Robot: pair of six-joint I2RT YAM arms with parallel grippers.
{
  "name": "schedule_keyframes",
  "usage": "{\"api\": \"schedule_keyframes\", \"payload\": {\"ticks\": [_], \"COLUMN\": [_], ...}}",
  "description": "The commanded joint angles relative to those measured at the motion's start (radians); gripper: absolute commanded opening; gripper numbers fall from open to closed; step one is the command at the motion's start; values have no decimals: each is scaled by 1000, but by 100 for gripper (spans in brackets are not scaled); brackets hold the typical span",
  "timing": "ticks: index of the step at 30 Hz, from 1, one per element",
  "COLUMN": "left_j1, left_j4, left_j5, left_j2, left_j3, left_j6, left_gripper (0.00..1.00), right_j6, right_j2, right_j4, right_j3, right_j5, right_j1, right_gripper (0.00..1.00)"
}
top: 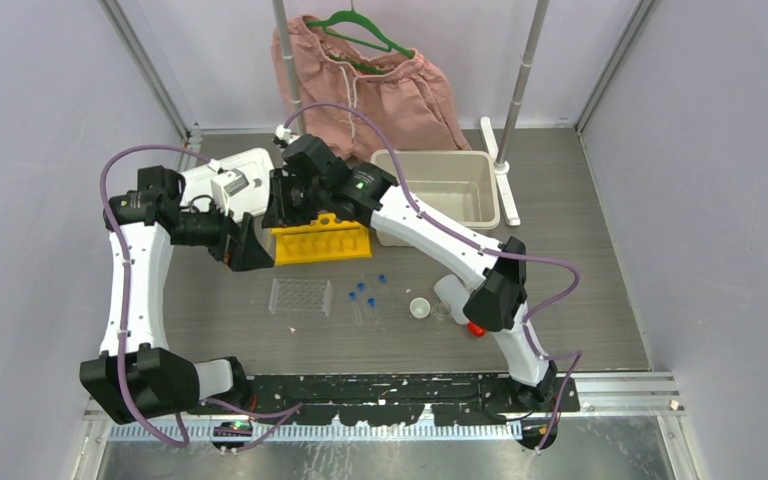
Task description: Organize the chemistry lab equipment
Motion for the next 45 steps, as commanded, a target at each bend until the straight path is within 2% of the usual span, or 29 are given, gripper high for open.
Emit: {"api": "schedule_keyframes", "payload": {"ticks": [1, 5, 10, 19, 25, 45], "left_j1": [-2, 4, 59, 132, 149, 168], "left_j4": [92, 134, 125, 109, 97, 67], "left_j5": [-58, -151, -178, -250, -249, -242], "left_j2": [-1, 49, 132, 163, 163, 192], "left_j3": [-2, 9, 36, 49, 40, 39], "left_j6": [-107, -199, -260, -282, -269, -233], "left_gripper": [100, 100, 100, 100, 100, 100], "right_j6": [-122, -192, -289, -410, -434, -514], "right_j2": [-43, -81, -121, -87, -72, 28], "right_j4": [20, 93, 243, 411, 537, 619], "right_j3": [3, -102, -259, -344, -426, -439], "right_j5": [155, 315, 443, 610, 644, 696], "right_j1": [-6, -1, 27, 70, 75, 124], "right_gripper": [9, 6, 4, 1, 1, 1]}}
